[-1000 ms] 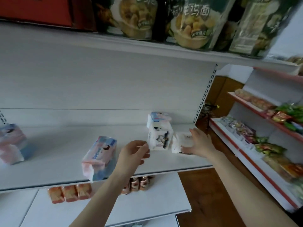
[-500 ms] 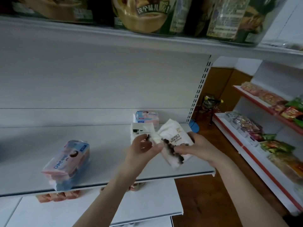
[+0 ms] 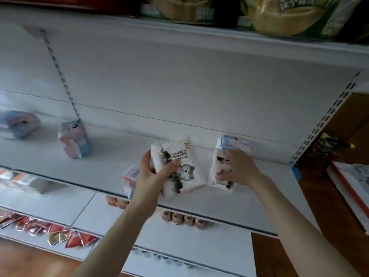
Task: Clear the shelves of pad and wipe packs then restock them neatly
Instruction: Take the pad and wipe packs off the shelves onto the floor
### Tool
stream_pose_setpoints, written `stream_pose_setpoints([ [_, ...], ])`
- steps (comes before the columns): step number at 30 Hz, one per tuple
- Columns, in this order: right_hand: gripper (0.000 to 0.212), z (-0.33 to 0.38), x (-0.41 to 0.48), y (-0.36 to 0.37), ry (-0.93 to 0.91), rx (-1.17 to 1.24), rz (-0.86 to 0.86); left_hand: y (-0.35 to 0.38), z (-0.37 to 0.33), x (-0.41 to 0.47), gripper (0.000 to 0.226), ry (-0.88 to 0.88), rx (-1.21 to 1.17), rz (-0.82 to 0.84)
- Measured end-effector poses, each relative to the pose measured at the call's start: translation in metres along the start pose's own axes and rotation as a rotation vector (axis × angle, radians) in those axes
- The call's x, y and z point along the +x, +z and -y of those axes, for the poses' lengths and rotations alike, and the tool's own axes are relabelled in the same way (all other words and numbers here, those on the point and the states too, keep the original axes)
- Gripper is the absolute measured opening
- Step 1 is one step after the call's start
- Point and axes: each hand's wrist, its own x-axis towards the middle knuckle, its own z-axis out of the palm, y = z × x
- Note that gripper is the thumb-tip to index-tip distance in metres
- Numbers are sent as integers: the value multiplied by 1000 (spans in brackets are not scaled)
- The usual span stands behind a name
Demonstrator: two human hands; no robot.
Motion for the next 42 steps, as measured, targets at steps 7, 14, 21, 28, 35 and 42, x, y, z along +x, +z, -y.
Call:
stream_pose_setpoints([
  [7,57,45,-25,-7,160,396,-124,-49,-15,-20,79,51,-14,-20],
  [14,35,175,-80,3,-73,937,31,-161,-42,-64,73,92,-89,-74],
  [21,38,352,-117,111,-65,976,401,-349,-41,-139,66,14,-83,-272],
  [28,36,509,-145,262,-118,778,816,-516,22,-231,55,-83,-241,-758],
  [35,65,614,-186,435,-212,417,1100,-628,135,-313,36,-281,-486,-1130],
  [42,26,653,-239,627,-201,177,1274,-710,289,-358,79,-487,-590,-1416],
])
